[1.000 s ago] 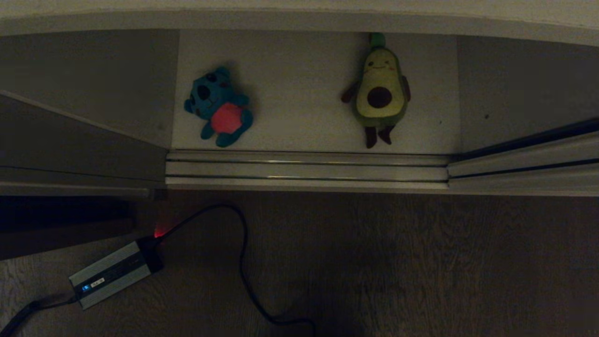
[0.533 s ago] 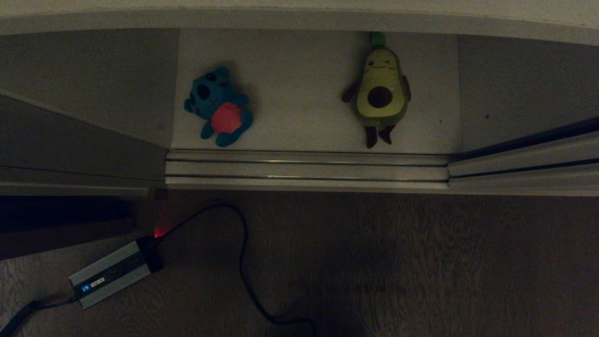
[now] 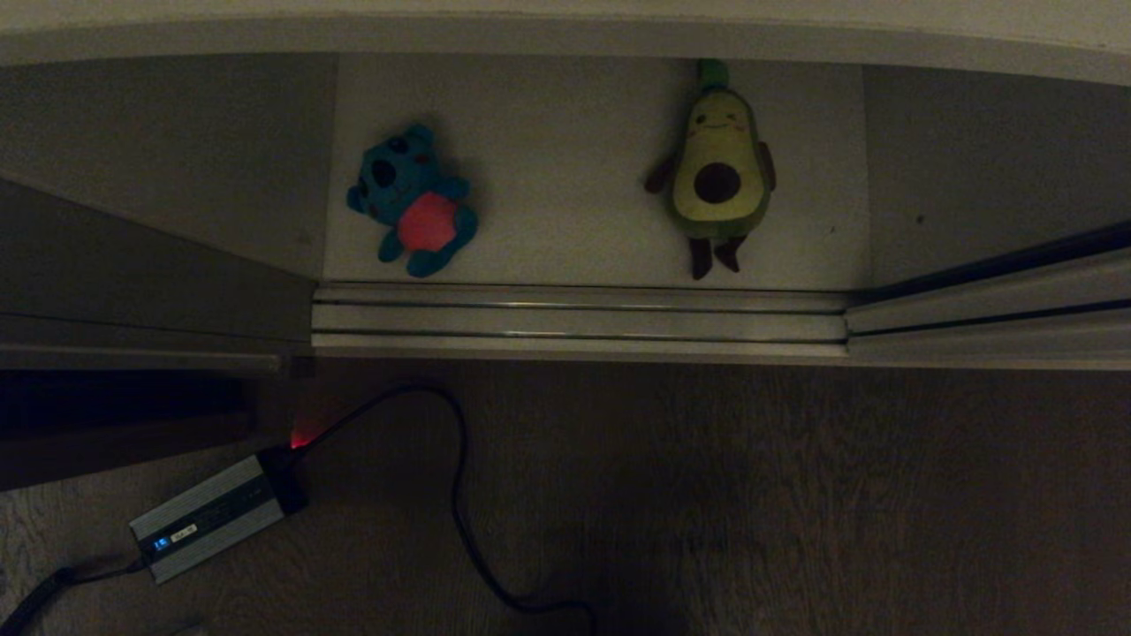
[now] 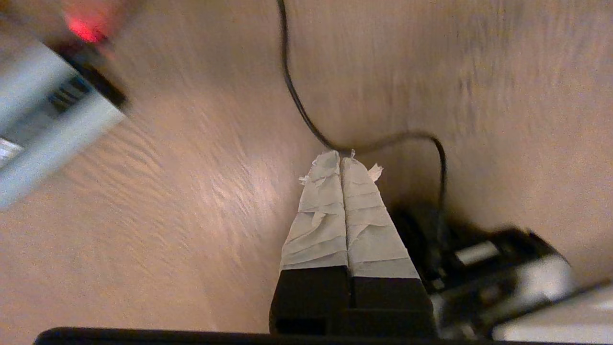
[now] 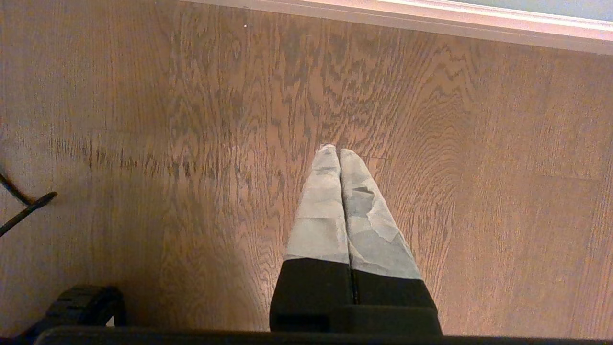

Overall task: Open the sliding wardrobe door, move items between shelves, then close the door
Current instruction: Place the blue doll on the higher shelf

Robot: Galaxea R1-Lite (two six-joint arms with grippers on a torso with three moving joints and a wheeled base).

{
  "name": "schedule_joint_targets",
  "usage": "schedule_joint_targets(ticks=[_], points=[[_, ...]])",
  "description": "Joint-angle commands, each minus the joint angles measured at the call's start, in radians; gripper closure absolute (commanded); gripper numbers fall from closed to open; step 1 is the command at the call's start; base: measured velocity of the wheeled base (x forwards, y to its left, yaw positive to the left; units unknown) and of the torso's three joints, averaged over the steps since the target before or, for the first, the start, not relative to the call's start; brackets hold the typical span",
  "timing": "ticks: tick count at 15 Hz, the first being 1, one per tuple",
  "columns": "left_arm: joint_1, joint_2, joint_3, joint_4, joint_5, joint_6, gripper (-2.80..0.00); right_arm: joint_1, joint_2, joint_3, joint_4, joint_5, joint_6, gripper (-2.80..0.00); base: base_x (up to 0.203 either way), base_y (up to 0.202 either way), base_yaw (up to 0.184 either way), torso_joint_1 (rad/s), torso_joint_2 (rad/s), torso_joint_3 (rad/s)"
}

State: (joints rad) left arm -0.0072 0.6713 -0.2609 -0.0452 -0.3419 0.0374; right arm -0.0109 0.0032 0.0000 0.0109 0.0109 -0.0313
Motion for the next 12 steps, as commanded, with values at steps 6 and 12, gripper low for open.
schedule_joint_targets(ticks=[6, 12], points=[[0.000, 0.606, -0.118, -0.271, -0.040, -0.007, 0.00, 0.000, -0.002, 0.003, 0.000, 0.000, -0.001, 0.00, 0.000, 0.000, 0.000, 0.000, 0.00, 0.000], [-0.083, 0.846, -0.378, -0.471, 0.066, -0.124, -2.80, 0.000, -0.002, 0.005, 0.000, 0.000, -0.001, 0.00, 0.000, 0.000, 0.000, 0.000, 0.00, 0.000]])
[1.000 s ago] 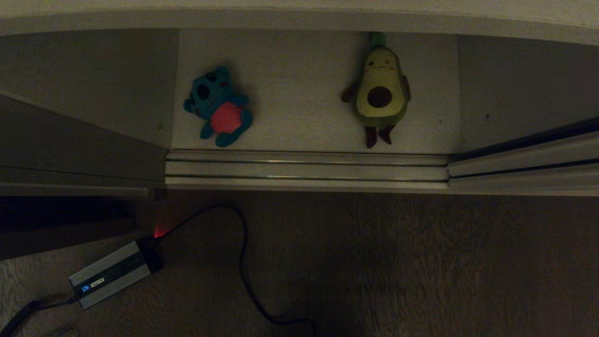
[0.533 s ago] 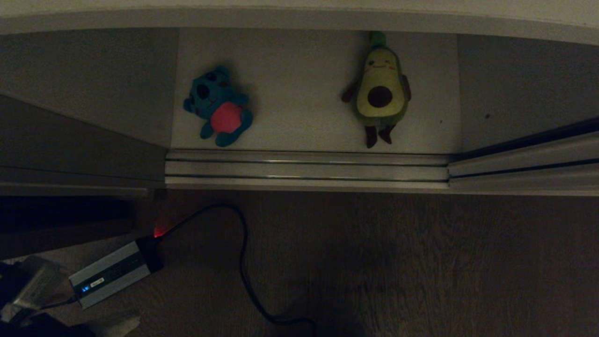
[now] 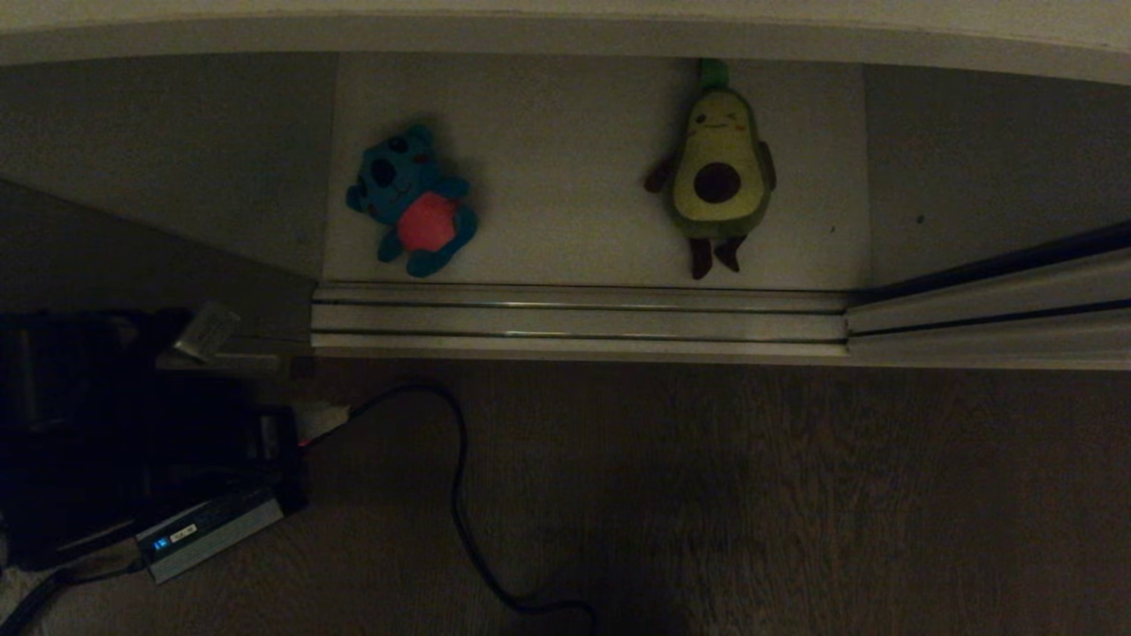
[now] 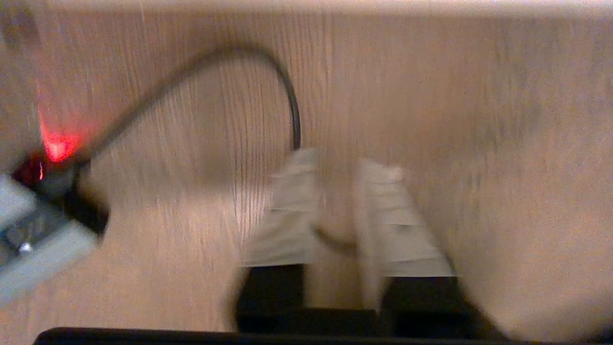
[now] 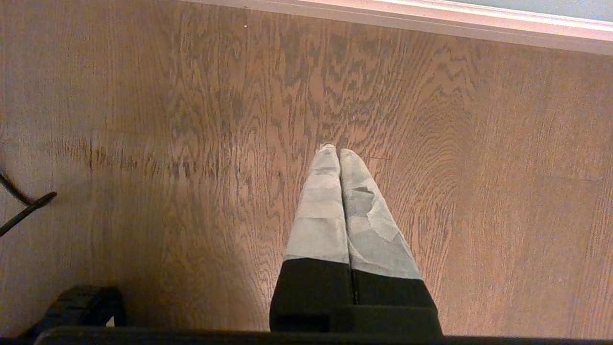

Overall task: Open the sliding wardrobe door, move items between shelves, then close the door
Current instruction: Place the blue doll on the higher shelf

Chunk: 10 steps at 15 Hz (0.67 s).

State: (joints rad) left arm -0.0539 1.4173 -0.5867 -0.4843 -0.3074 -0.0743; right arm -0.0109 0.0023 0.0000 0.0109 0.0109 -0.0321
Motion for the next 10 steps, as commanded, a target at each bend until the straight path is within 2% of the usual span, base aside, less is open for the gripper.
schedule_joint_targets(ticks=[1, 3, 5, 7, 10], points=[[-0.053, 0.130, -0.085, -0.057, 0.054, -0.021, -2.80, 0.000, -0.001, 0.003, 0.000, 0.001, 0.000, 0.00, 0.000, 0.000, 0.000, 0.000, 0.00, 0.000], [-0.074, 0.187, -0.148, -0.091, 0.072, -0.048, -2.80, 0.000, -0.001, 0.003, 0.000, 0.001, 0.000, 0.00, 0.000, 0.000, 0.000, 0.000, 0.00, 0.000], [-0.077, 0.227, -0.206, -0.116, 0.085, -0.119, -2.80, 0.000, -0.001, 0.003, 0.000, 0.000, 0.000, 0.00, 0.000, 0.000, 0.000, 0.000, 0.00, 0.000], [-0.077, 0.278, -0.261, -0.153, 0.145, -0.169, -2.80, 0.000, -0.001, 0.005, 0.000, 0.001, 0.000, 0.00, 0.000, 0.000, 0.000, 0.000, 0.00, 0.000], [-0.077, 0.368, -0.340, -0.238, 0.223, -0.196, -2.80, 0.000, -0.001, 0.004, 0.000, 0.001, 0.000, 0.00, 0.000, 0.000, 0.000, 0.000, 0.00, 0.000]])
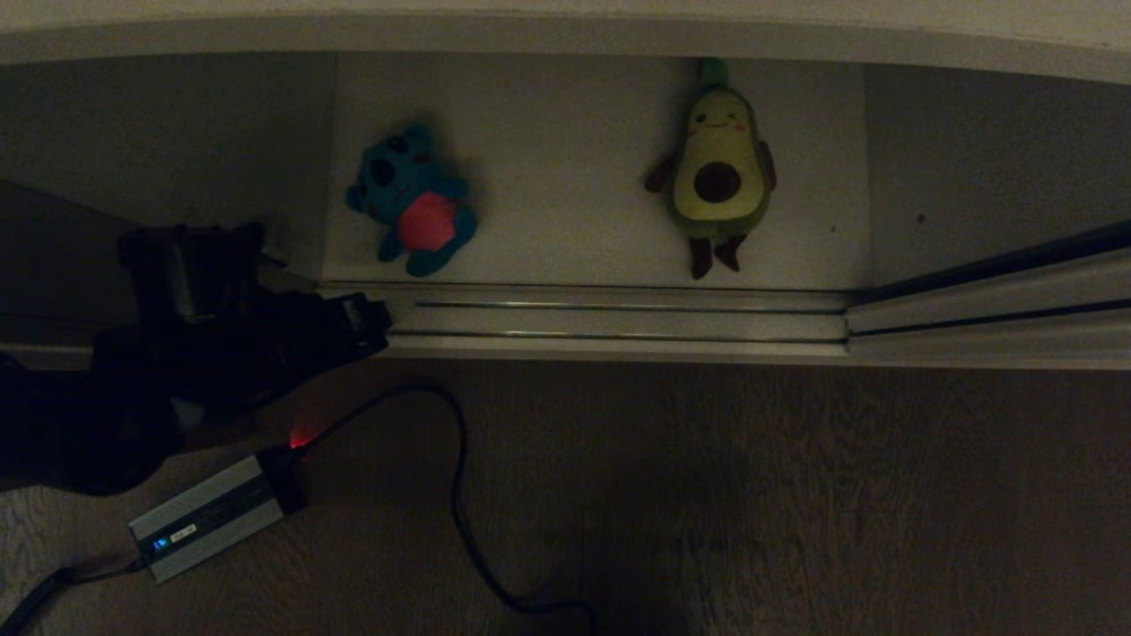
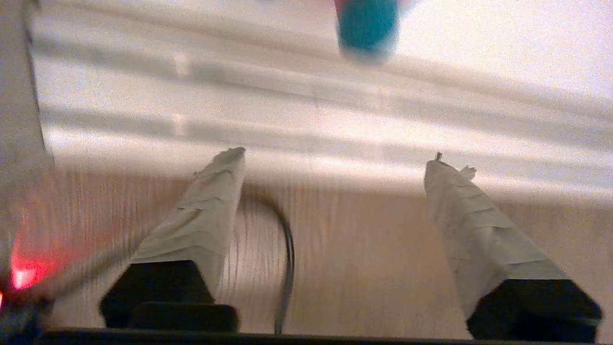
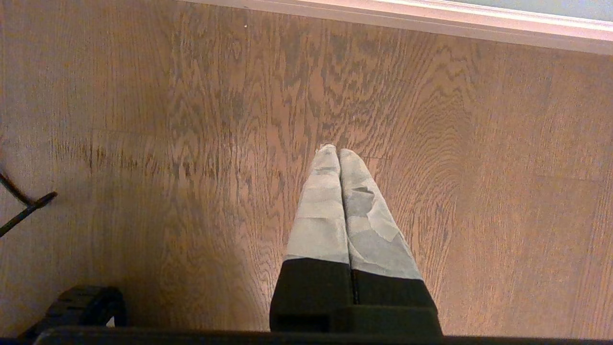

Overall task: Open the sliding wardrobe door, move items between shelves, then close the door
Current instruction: Place the blue doll on the higher shelf

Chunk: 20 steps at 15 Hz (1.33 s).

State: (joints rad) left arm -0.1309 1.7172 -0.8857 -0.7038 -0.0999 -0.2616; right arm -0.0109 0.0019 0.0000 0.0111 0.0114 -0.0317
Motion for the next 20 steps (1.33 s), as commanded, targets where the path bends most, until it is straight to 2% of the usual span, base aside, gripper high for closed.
schedule_joint_targets(ticks=[1, 6, 9, 13, 17, 18, 20], points=[[-0.001, 0.095, -0.075, -0.025, 0.038, -0.019, -2.80, 0.000, 0.000, 0.003, 0.000, -0.001, -0.001, 0.00, 0.000, 0.000, 0.000, 0.000, 0.00, 0.000], [-0.052, 0.204, -0.266, -0.026, 0.082, -0.085, -2.80, 0.000, 0.000, 0.005, 0.000, 0.000, -0.001, 0.00, 0.000, 0.000, 0.000, 0.000, 0.00, 0.000], [-0.086, 0.253, -0.347, -0.027, 0.090, -0.089, -2.80, 0.000, 0.000, 0.004, 0.000, -0.001, -0.001, 0.00, 0.000, 0.000, 0.000, 0.000, 0.00, 0.000], [-0.108, 0.351, -0.467, -0.031, 0.169, -0.084, -2.80, 0.000, 0.000, 0.003, 0.000, -0.001, -0.001, 0.00, 0.000, 0.000, 0.000, 0.000, 0.00, 0.000], [-0.108, 0.417, -0.569, -0.057, 0.175, -0.079, -2.80, 0.000, 0.000, 0.003, 0.000, 0.001, -0.001, 0.00, 0.000, 0.000, 0.000, 0.000, 0.00, 0.000], [-0.108, 0.428, -0.589, -0.066, 0.175, -0.078, 0.00, 0.000, 0.000, 0.005, 0.000, 0.001, -0.001, 0.00, 0.000, 0.000, 0.000, 0.000, 0.00, 0.000], [-0.108, 0.441, -0.619, -0.071, 0.177, -0.078, 0.00, 0.000, 0.000, 0.004, 0.000, 0.001, -0.001, 0.00, 0.000, 0.000, 0.000, 0.000, 0.00, 0.000]])
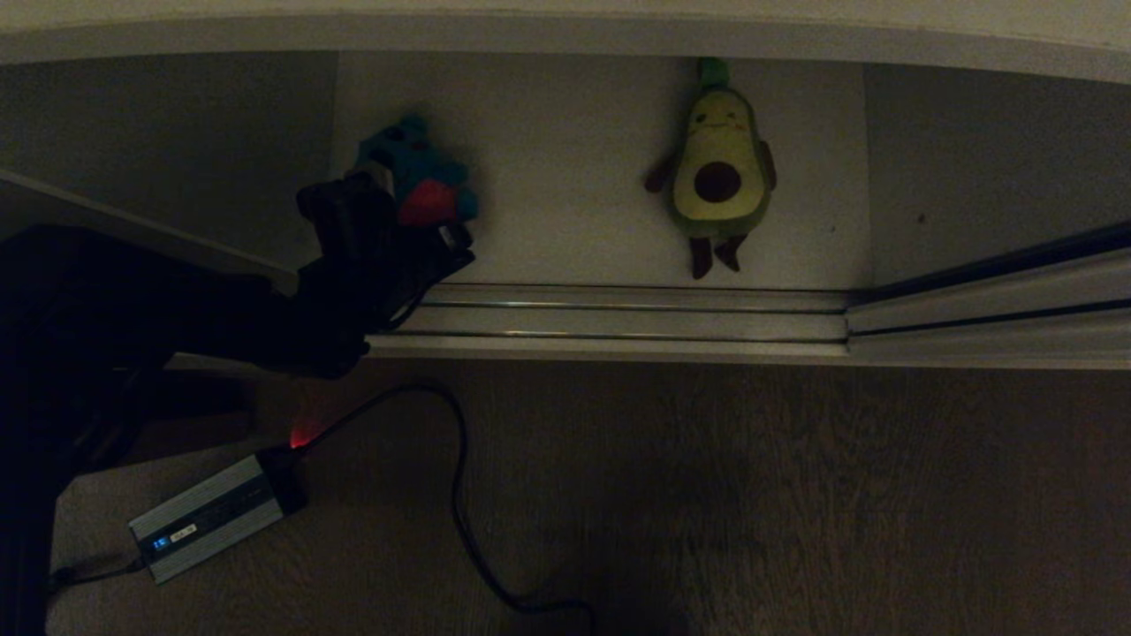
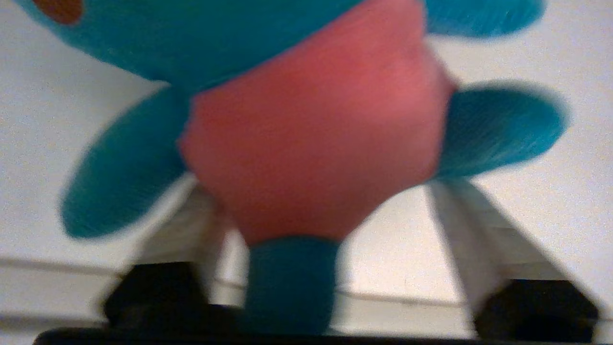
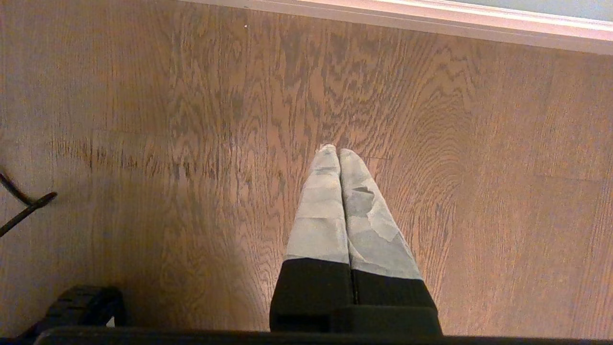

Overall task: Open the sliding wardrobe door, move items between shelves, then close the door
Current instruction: Place the blue doll on the higher shelf

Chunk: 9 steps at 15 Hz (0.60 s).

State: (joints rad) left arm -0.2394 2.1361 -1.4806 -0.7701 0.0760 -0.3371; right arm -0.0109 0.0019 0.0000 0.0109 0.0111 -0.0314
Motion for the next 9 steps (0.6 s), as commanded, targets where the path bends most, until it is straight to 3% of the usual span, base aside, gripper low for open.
schedule_joint_targets(ticks=[1, 6, 9], points=[[0.000, 0.023, -0.026, -0.008, 0.001, -0.003, 0.00, 0.000, 0.000, 0.005, 0.000, 0.000, -0.001, 0.00, 0.000, 0.000, 0.000, 0.000, 0.00, 0.000], [-0.001, -0.021, 0.002, -0.017, 0.026, -0.004, 0.00, 0.000, 0.000, 0.003, 0.000, 0.001, -0.001, 0.00, 0.000, 0.000, 0.000, 0.000, 0.00, 0.000], [-0.009, -0.130, 0.129, -0.008, -0.009, -0.009, 0.00, 0.000, 0.000, 0.005, 0.000, 0.000, -0.001, 0.00, 0.000, 0.000, 0.000, 0.000, 0.00, 0.000]])
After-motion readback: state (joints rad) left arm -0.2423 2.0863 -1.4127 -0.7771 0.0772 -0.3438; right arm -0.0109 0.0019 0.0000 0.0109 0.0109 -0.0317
